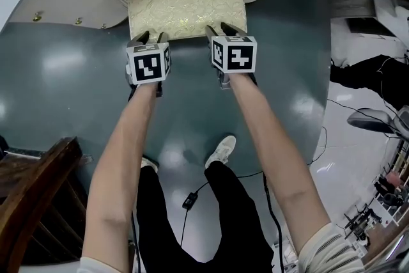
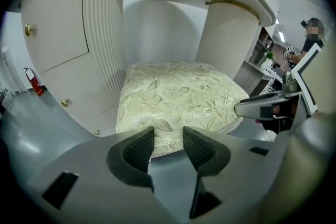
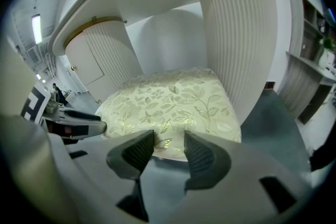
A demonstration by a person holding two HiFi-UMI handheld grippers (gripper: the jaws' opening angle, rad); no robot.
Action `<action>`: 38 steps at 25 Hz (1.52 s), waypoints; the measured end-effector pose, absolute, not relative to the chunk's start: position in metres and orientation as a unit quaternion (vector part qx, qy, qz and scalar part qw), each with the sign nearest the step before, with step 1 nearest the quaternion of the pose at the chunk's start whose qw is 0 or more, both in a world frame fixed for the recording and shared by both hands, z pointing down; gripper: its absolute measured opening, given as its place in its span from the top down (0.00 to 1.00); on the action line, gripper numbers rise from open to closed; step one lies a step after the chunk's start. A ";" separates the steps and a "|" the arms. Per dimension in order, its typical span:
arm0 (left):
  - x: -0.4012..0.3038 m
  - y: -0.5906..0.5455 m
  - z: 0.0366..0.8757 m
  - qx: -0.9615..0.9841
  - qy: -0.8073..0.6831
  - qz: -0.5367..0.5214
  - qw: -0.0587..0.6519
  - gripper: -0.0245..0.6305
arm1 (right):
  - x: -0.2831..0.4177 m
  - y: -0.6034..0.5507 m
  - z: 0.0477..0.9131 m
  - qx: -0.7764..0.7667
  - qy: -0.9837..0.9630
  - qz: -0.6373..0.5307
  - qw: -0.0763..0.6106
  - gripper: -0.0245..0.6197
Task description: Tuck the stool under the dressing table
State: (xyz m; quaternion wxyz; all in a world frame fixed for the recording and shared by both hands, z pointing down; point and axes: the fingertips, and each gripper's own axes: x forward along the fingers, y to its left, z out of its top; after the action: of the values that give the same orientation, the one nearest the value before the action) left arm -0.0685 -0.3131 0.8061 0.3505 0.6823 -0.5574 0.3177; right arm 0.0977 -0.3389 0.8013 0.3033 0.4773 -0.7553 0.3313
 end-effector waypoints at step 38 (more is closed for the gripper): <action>-0.074 -0.318 0.778 0.708 -0.573 0.281 0.303 0.71 | 0.091 -0.339 0.772 0.499 -0.773 0.271 0.283 0.83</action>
State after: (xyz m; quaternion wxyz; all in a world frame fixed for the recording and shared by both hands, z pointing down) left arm -0.0737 -0.3179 0.7779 0.3029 0.7076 -0.5733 0.2809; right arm 0.0914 -0.3393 0.7723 0.2831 0.4994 -0.7728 0.2707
